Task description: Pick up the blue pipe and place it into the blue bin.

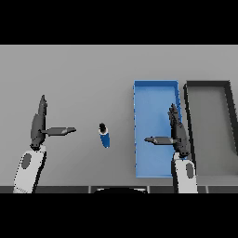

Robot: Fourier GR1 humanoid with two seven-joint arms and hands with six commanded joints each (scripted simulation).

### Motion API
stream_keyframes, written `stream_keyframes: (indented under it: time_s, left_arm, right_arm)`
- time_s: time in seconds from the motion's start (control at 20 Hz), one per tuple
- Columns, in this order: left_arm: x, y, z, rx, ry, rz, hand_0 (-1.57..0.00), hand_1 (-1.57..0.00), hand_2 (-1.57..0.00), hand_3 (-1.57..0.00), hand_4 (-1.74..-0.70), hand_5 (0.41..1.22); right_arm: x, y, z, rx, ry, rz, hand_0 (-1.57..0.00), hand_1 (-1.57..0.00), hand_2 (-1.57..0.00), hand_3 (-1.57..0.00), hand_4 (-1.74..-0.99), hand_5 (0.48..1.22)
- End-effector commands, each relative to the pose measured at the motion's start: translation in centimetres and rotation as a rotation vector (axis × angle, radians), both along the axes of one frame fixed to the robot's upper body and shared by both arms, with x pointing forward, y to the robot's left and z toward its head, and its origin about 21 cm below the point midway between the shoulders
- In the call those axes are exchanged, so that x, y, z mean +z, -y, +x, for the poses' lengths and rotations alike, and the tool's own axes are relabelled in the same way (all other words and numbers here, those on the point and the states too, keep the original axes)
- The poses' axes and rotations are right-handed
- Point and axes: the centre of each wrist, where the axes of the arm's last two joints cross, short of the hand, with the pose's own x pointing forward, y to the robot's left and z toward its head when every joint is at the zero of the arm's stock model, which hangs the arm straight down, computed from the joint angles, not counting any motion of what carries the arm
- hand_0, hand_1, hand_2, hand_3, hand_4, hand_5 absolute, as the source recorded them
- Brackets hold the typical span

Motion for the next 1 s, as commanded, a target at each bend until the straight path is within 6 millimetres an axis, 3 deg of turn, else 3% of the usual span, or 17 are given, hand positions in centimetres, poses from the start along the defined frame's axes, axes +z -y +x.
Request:
stream_keyframes:
  time_s: [0.0,0.25,0.35,0.7,0.95]
  left_arm:
    - [0.0,0.0,0.0,0.000,0.005,0.000,0.00,0.00,0.00,0.00,-1.01,0.586]
    - [0.0,-0.2,-0.4,0.000,0.008,0.005,0.00,0.00,0.00,0.00,-1.01,0.586]
    - [-0.4,-2.1,-2.0,-0.216,0.007,0.110,0.00,0.00,0.00,0.00,-1.01,0.588]
    - [0.0,-3.5,-2.7,-0.365,-0.007,0.136,0.00,0.00,0.00,0.00,-1.01,0.592]
    - [0.8,-1.5,-3.1,-0.563,-0.044,0.152,0.00,0.00,0.00,0.00,-1.03,0.565]
  right_arm:
    - [0.0,0.0,0.0,-0.001,0.001,0.000,0.00,0.00,0.00,0.00,-1.222,0.603]
    - [-0.1,0.0,0.0,-0.008,-0.001,-0.007,0.00,0.00,0.00,0.00,-1.222,0.603]
    - [0.3,1.3,-1.7,0.086,0.096,-0.156,0.00,0.00,0.00,0.00,-1.227,0.603]
    - [1.3,1.5,-2.9,0.132,0.092,-0.233,0.00,0.00,0.00,0.00,-1.225,0.592]
    - [1.3,1.3,-2.4,0.149,0.104,-0.247,0.00,0.00,0.00,0.00,-1.225,0.595]
